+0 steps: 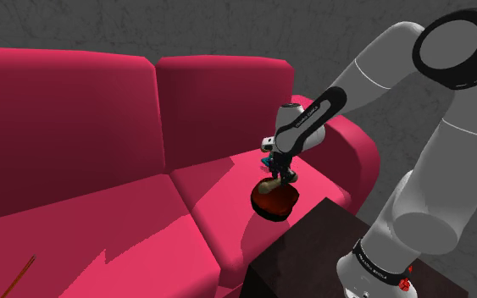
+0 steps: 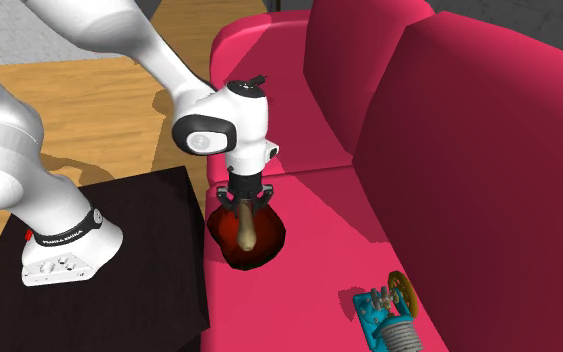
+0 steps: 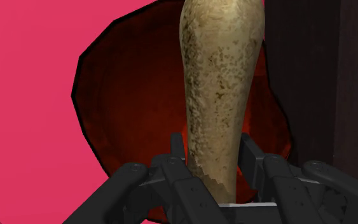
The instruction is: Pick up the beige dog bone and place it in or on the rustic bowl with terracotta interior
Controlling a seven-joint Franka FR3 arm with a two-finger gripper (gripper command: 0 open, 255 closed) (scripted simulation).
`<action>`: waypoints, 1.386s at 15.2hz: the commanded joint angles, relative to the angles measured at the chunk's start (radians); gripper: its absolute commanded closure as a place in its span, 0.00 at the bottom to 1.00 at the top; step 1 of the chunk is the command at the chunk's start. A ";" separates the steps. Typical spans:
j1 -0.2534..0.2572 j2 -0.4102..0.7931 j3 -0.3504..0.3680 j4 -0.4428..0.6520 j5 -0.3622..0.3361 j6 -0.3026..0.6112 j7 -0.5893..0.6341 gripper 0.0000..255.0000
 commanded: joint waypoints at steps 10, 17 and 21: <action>-0.008 0.123 0.018 0.006 0.054 0.115 -0.034 1.00; -0.008 0.123 0.018 0.006 0.054 0.115 -0.034 0.00; -0.002 0.085 0.010 0.007 0.037 0.077 -0.022 0.00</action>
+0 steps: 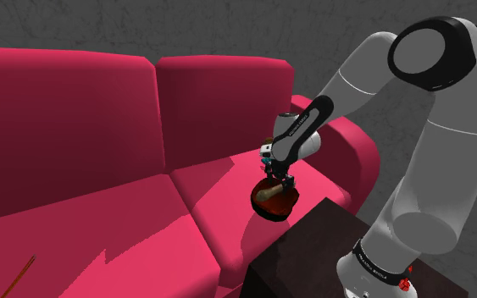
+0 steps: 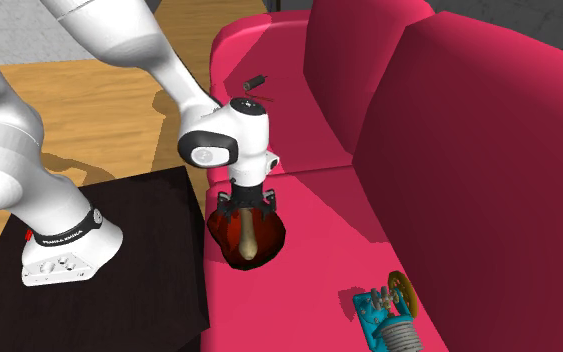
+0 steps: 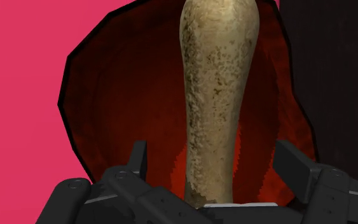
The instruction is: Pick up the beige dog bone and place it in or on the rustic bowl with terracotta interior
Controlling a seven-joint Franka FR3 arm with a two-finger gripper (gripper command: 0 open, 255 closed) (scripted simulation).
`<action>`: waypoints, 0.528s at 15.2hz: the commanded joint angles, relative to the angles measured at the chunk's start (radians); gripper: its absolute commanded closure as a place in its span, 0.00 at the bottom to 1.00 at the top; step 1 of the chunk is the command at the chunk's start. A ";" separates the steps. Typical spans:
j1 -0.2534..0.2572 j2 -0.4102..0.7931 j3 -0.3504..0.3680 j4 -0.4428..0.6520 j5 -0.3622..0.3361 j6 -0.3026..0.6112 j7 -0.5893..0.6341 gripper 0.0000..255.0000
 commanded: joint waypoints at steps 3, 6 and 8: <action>0.014 -0.123 -0.016 0.012 -0.050 -0.132 0.038 0.00; 0.012 -0.123 -0.015 0.012 -0.051 -0.132 0.038 0.00; 0.012 -0.123 -0.014 0.012 -0.051 -0.132 0.038 0.00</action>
